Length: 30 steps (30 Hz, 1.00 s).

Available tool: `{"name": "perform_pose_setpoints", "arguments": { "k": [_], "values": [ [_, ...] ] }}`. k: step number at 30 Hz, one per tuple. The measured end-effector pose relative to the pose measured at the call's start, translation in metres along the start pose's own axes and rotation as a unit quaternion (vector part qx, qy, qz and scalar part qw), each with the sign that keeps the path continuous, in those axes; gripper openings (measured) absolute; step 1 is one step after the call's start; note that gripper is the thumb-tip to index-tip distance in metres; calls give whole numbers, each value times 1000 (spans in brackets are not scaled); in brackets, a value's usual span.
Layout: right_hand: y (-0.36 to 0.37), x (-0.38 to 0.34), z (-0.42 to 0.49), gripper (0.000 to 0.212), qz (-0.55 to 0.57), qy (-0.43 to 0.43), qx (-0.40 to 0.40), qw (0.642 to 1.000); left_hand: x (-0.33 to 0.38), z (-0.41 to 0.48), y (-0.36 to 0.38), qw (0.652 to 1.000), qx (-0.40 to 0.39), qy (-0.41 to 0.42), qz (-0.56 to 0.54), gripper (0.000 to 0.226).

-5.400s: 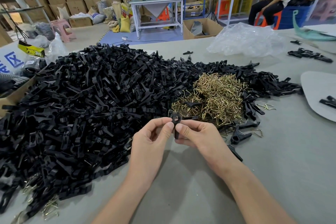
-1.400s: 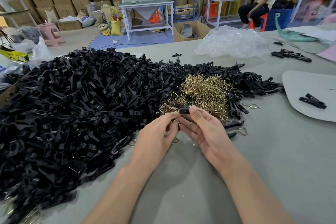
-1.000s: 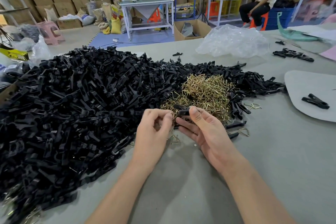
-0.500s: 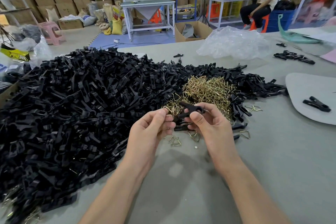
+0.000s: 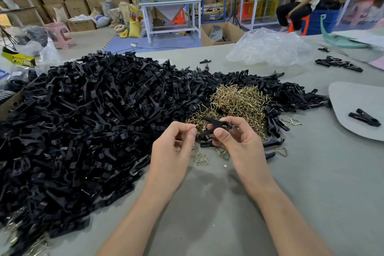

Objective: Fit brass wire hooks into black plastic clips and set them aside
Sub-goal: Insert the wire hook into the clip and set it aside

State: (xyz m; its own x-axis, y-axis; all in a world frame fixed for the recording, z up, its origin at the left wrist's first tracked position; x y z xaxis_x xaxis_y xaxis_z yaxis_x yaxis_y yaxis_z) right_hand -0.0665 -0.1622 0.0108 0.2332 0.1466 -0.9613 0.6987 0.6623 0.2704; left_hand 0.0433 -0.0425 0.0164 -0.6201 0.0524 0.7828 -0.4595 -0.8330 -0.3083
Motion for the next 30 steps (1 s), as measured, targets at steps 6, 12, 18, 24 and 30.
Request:
{"name": "perform_pose_setpoints", "arguments": {
  "k": [6, 12, 18, 24, 30],
  "values": [
    [-2, 3, 0, 29, -6, 36, -23, 999, -3, -4, 9, 997, 14, -43, -64, 8],
    [4, 6, 3, 38, 128, 103, -79, 983, -4, -1, 6, 984, 18, -100, -147, 8],
    [9, 10, 1, 31, 250, 192, -136, 939, 2, 1, 5, 980, -12, -126, -152, 20],
    [0, 11, 2, 32, 281, 215, -98, 930, 2, 4, -2, 992, -34, -94, -78, 17],
    [4, 6, -2, 16, 86, 134, -70, 985, -7, 12, -23, 990, 40, -114, -72, 18]
  ]
}}
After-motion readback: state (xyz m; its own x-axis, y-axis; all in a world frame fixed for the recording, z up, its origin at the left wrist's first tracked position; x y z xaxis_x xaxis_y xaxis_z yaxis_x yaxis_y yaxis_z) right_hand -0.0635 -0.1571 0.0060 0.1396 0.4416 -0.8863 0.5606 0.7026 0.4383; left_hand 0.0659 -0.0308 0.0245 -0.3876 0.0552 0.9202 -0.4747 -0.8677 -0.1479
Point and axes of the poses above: each hand's wrist, its own z-axis towards the middle knuckle, its own y-axis out of the palm, x = y × z, the point moved 3 cm from there along z, towards the middle knuckle, and after that the axes turned 8 degrees about y, right-handed, at the moved point
